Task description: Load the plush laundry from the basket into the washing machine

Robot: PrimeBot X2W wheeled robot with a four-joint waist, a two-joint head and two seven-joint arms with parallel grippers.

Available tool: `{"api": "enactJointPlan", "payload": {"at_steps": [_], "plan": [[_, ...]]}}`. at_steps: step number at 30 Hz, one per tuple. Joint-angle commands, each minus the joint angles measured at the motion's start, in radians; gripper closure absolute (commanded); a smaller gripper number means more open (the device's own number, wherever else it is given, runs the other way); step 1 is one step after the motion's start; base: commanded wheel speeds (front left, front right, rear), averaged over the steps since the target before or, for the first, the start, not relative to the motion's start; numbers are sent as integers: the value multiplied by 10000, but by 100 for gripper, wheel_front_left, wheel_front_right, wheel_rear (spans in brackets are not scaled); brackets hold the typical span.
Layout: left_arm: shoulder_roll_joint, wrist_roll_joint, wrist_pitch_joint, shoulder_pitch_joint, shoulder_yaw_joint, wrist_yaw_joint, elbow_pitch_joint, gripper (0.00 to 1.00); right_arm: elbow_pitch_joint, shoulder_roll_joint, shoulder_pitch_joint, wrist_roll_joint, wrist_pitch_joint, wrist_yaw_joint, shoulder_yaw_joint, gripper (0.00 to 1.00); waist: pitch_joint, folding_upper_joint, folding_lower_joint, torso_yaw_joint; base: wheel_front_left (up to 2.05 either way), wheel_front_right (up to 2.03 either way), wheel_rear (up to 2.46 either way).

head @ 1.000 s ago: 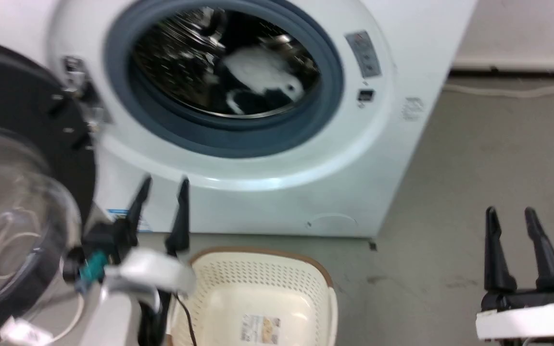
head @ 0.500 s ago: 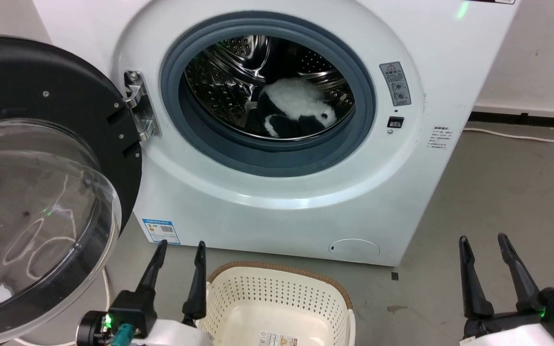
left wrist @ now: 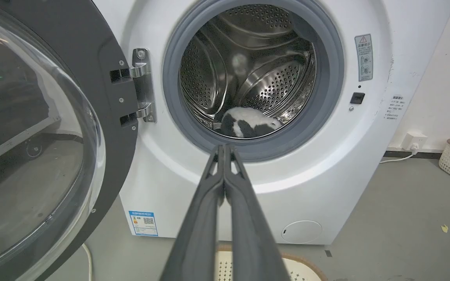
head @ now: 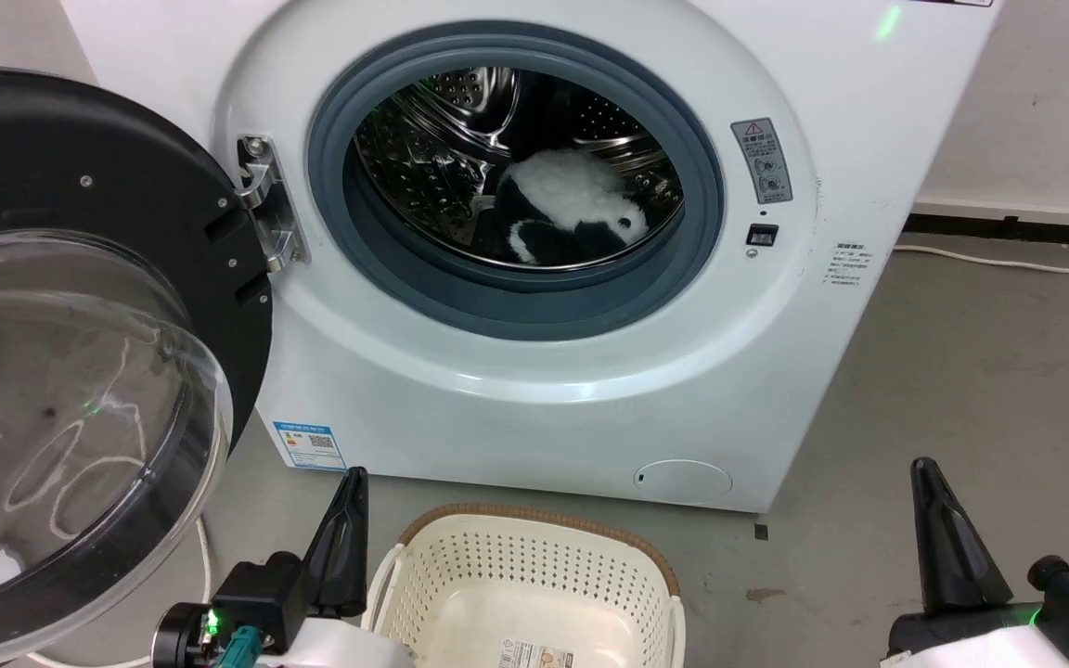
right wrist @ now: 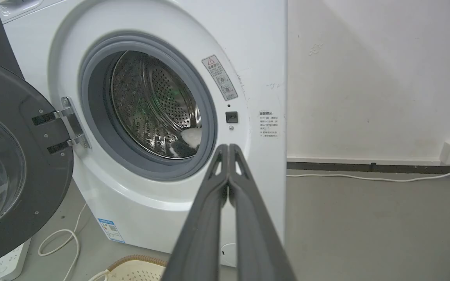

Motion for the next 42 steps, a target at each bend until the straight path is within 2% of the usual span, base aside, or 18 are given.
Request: {"api": "enactJointPlan", "payload": {"at_steps": [1,42], "plan": [[-1,62,61,0,36,8,-41,100,7,2,-28,-67,69,0,5,100,-1,0,0,2,0,0,0],[-12,587,899,1,426,108,-392,100,67,18,-272,-681,911,-3,99,100,-17,0,-1,22,0,0,0]]}}
